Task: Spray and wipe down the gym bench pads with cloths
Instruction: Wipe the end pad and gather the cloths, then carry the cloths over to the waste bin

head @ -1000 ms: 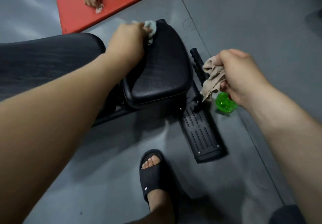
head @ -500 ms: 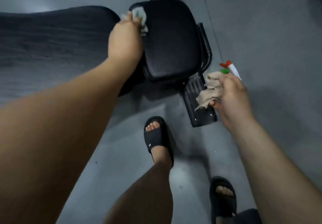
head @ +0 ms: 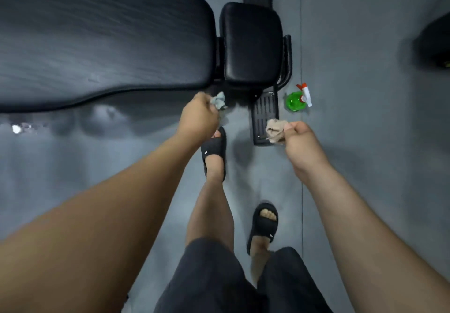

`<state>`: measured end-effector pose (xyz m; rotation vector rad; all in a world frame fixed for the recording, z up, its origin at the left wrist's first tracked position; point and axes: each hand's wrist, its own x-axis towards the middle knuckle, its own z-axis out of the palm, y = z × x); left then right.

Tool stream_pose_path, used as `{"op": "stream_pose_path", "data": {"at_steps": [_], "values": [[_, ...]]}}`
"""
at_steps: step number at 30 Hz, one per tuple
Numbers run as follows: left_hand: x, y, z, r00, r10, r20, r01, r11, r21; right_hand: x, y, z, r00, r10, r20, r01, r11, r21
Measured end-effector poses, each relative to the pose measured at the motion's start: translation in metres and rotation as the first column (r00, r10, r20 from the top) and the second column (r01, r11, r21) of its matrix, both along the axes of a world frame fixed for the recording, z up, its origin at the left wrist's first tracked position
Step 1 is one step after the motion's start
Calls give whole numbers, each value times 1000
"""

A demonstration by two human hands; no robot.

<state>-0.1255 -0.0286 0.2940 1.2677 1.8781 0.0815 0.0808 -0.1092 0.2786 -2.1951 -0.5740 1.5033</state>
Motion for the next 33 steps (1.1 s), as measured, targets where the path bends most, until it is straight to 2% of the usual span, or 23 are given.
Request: {"op": "stream_pose_path", "data": {"at_steps": [3, 7, 9, 11, 17, 19, 21, 25, 30, 33], "values": [[-24, -48, 49, 969, 210, 131, -199, 976, -92, -7, -16, 41, 991, 90, 94, -88, 996, -27], [-64, -101, 107, 902, 377, 209, -369, 926, -79, -33, -26, 109, 933, 254, 255, -278, 959, 61], [-80, -117, 118, 859, 444, 253, -433, 896, -104, -47, -25, 126, 918, 314, 244, -349, 929, 118], [-102, -130, 122, 837, 495, 234, -490, 868, -84, -71, -23, 135, 893, 385, 233, -423, 895, 143], [-177, -161, 118, 749, 634, 191, -636, 770, -60, -171, -16, 133, 819, 537, 202, -566, 814, 131], [-215, -177, 130, 734, 657, 171, -662, 749, -35, -225, -18, 143, 767, 614, 187, -638, 761, 118], [-252, -191, 148, 761, 643, 86, -644, 765, -8, -274, -19, 160, 705, 685, 186, -708, 696, 118], [-324, -217, 194, 732, 681, 0, -681, 732, 18, -376, -21, 201, 537, 824, 183, -844, 525, 111], [-409, -248, 258, 554, 830, 69, -831, 546, 101, -491, -31, 263, 348, 922, 168, -930, 318, 183], [-445, -262, 282, 482, 866, 133, -875, 468, 120, -546, -37, 298, 285, 949, 133, -940, 249, 235]]}}
